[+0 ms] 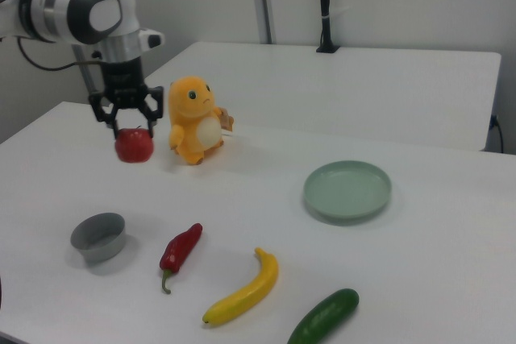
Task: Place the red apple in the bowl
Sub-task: 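Lower the held apple into the grey bowl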
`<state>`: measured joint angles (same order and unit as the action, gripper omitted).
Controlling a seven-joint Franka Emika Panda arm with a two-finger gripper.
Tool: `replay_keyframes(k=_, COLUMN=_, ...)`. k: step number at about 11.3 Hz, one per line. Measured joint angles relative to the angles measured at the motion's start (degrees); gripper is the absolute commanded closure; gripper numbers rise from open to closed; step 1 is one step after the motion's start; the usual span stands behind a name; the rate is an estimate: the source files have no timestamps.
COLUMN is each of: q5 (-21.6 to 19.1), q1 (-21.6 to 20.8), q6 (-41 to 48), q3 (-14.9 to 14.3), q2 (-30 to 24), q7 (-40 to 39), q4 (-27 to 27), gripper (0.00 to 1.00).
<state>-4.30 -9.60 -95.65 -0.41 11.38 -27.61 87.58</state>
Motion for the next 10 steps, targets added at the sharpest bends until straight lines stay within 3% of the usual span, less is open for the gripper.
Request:
replay_keyframes(k=4, q5=-0.46, q1=-6.53, q6=-7.87, q3=0.16, q2=0.77, q7=4.52, q4=6.59, gripper=0.79)
replay_keyframes(k=7, q5=-0.46, q1=-8.11, q6=-15.9, q3=0.17, q2=-2.2, q7=5.26, q4=15.52, gripper=0.79)
replay_keyframes(k=10, q5=-0.45, q1=-8.74, q6=-17.04, q3=0.13, q2=-7.14, q7=5.3, q4=22.11, gripper=0.79)
